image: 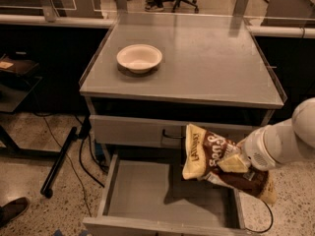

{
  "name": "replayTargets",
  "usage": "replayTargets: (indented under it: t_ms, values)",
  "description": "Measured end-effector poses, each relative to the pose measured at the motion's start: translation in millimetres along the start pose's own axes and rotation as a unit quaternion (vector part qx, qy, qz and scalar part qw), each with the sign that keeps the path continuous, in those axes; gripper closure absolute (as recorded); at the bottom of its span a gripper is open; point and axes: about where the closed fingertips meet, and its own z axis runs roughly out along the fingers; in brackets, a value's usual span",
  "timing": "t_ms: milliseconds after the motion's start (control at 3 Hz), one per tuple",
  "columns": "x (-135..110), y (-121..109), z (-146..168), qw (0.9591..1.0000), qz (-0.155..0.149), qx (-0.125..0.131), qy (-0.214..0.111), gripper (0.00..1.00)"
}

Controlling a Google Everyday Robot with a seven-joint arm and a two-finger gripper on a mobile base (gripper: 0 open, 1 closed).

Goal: Pick brown chip bag from middle drawer and place on counter

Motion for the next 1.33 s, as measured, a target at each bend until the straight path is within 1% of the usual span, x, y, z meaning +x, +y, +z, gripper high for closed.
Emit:
replayTargets:
  t_ms: [333,667,1000,1333]
  values:
    - [-20,-39,-45,0.9983,0.012,0.053,-0.02,1.0]
    - [-31,-65,-89,0.9945,0.016,0.099,-0.03,1.0]
    - [-29,-82,-135,0.9889,0.021,0.145,-0.029,1.0]
    - [-39,-91,-164,0.9852,0.011,0.169,-0.026,1.0]
